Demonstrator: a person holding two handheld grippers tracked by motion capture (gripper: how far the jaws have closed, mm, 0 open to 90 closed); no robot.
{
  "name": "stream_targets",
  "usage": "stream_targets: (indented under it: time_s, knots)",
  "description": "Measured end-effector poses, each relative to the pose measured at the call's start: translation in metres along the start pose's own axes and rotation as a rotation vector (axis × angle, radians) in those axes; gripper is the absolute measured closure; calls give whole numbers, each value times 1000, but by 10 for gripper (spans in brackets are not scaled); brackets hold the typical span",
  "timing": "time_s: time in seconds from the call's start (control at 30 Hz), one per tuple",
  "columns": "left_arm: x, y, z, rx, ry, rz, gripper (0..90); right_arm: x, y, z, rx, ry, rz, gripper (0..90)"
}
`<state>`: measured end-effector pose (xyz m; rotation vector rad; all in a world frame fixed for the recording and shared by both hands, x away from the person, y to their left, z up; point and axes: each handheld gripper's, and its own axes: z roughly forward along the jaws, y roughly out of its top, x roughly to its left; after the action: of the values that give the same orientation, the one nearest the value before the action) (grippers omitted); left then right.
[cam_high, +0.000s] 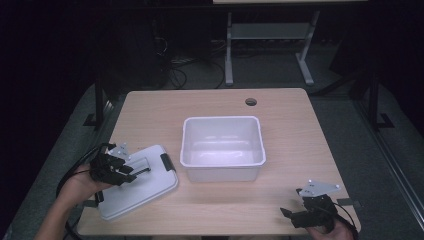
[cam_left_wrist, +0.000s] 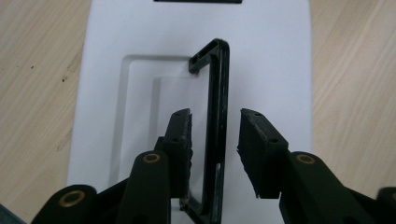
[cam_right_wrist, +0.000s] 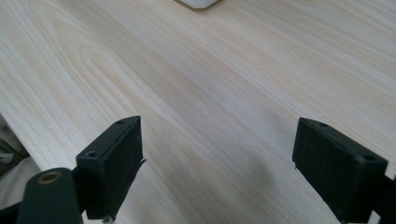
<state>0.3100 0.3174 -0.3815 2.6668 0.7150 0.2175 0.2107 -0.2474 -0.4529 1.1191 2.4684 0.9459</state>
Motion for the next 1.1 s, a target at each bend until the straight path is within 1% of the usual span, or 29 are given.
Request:
stream_targets:
  time_s: [0.13, 0.27, 0.33, 0.37, 0.4, 0.47, 0.5, 0.57, 0.93, 1.0, 1.1]
  knots:
    - [2, -3, 5, 5, 5, 2, 683, 0, 0, 0, 2, 3, 3, 156]
    - [6, -4, 7, -10, -1, 4, 721, 1, 2, 1, 4, 5, -5, 156]
    - [9, -4, 8, -17, 5, 0, 727, 1, 2, 1, 4, 5, -7, 156]
    - [11, -4, 8, -22, 0, -10, 740, 1, 2, 1, 4, 5, -6, 156]
    - [13, -4, 8, -26, 7, -9, 753, 1, 2, 1, 4, 6, -5, 156]
    - [15, -4, 8, -37, 0, -20, 759, 1, 2, 1, 1, 6, -4, 156]
    - [15, -4, 9, -41, 5, -27, 760, 0, 2, 1, 1, 6, -3, 156]
    - [17, -4, 10, -29, -1, -21, 765, 0, 1, 1, 0, 5, -4, 156]
    - [24, -7, 14, -45, -19, -29, 800, 0, 3, 3, 7, 7, -3, 156]
    - [24, -7, 14, -51, -29, -25, 796, 0, 3, 3, 8, 7, -3, 156]
    - [23, -6, 14, -41, -29, -15, 801, 0, 2, 3, 9, 8, -2, 156]
